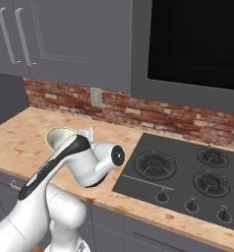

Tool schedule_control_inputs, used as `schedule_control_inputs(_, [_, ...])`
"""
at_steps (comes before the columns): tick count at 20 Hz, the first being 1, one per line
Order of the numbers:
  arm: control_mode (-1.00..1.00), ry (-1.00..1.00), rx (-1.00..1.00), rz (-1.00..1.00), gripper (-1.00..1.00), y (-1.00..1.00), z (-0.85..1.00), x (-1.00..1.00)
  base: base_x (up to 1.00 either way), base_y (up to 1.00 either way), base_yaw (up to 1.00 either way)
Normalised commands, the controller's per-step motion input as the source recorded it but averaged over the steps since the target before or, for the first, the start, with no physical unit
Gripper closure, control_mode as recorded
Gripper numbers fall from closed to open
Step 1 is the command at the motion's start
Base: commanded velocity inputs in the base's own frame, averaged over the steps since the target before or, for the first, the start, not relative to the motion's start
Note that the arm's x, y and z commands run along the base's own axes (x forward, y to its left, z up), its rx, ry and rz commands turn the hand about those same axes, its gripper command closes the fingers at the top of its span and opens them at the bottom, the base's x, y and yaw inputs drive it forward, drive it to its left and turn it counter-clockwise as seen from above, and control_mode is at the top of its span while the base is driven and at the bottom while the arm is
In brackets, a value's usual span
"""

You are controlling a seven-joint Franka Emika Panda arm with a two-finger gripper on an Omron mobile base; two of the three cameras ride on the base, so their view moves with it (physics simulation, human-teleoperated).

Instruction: Pick up the bowls on the counter and stack them on top of one another in the open cabinet. Place the smaller bowl on top of the larger bowl.

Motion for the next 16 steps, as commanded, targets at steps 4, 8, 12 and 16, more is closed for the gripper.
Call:
schedule_control_inputs(4, [-1.0,0.07,-0.06,0.0,1.0,-0.07,0.17,-0.17,0.0,0.0,0.0])
schedule_control_inputs(8, [-1.0,0.05,-0.08,0.0,1.0,-0.05,0.1,-0.19,0.0,0.0,0.0])
schedule_control_inputs(12, [1.0,0.02,-0.07,0.0,1.0,-0.02,0.06,-0.16,-0.05,0.0,0.0])
schedule_control_inputs(16, [1.0,0.0,0.0,0.0,1.0,0.0,0.0,0.0,-0.23,-0.02,0.0])
